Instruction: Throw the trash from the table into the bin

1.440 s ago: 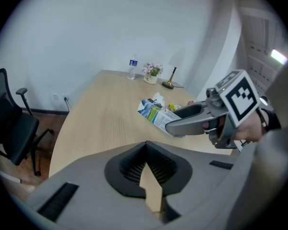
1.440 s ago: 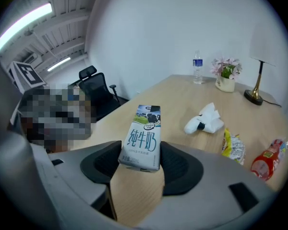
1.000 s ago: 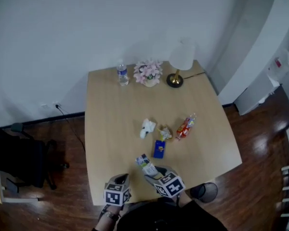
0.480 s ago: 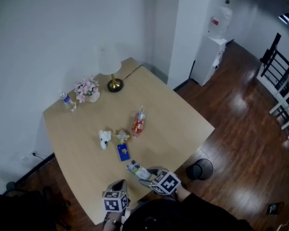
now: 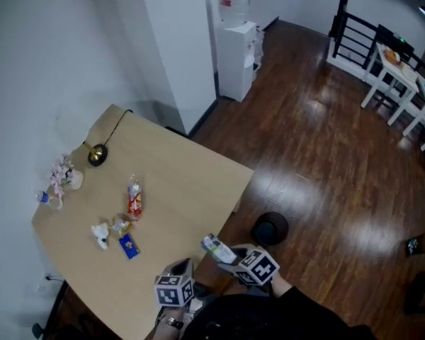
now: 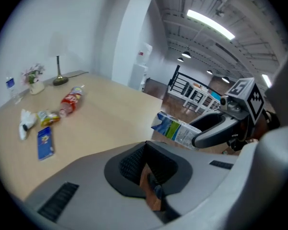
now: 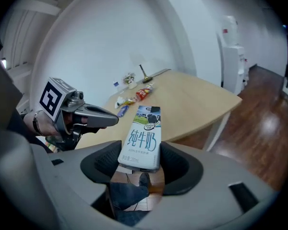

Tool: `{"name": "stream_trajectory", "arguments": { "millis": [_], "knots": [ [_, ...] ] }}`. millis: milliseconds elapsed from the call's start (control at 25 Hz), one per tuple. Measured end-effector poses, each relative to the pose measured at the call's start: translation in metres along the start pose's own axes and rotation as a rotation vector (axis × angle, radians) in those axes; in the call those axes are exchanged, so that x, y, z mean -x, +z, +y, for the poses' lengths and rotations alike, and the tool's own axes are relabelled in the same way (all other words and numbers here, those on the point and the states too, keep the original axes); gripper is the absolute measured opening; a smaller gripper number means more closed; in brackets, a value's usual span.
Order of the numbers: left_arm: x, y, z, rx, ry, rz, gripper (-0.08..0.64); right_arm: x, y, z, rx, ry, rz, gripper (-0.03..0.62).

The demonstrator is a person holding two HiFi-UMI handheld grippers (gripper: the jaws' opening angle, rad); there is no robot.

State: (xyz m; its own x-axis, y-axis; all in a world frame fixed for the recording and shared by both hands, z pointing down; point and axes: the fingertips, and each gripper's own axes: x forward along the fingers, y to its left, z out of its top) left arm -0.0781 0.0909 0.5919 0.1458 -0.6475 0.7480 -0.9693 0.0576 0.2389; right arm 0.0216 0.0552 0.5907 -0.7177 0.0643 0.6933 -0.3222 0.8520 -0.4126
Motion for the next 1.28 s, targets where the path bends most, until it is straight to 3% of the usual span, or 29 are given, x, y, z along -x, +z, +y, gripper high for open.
{"name": "stream_trajectory", "arguments": {
  "millis": [280,560,800,1120,1280],
  "knots": [
    [-0.082,0.008,-0.100,-0.129,-0.124,0.111,0.003,0.045,-0.064,-0.085,-0.167,-0.084,-0.018,0.265],
    [-0.169,-0.017,-0.169,-0.187,-0.218,0.207,0.003,0.044,-0.162,-0.196,-0.314,-0.239,0.070,0.265],
    [-0.238,-0.047,-0.197,-0.218,-0.232,0.259,0.003,-0.002,-0.252,-0.276,-0.414,-0.295,0.196,0.265],
    [-0.288,-0.085,-0.202,-0.162,-0.253,0.337,0.003,-0.078,-0.325,-0.357,-0.548,-0.354,0.295,0.267],
    [-0.295,-0.097,-0.206,-0.145,-0.256,0.364,0.003,-0.103,-0.343,-0.383,-0.578,-0.366,0.318,0.267]
  ]
}}
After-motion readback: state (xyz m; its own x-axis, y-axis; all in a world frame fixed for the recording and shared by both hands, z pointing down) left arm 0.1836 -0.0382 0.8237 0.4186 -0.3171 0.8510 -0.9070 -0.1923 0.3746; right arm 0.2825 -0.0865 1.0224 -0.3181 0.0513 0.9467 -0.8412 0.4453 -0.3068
